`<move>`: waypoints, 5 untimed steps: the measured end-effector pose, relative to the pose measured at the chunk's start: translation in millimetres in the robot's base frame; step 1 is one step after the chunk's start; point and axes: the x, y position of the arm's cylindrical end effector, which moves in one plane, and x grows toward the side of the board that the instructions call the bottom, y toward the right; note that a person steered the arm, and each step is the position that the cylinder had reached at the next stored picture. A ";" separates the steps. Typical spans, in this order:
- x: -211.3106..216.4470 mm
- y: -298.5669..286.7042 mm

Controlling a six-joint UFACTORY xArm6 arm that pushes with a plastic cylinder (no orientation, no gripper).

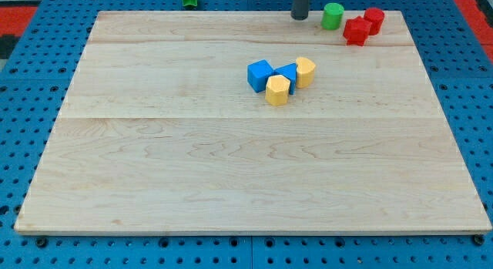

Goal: Move the green circle to the top right of the board

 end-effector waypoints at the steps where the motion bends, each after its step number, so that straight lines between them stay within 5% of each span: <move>1: 1.2 12.7; 5: 72.4 42.7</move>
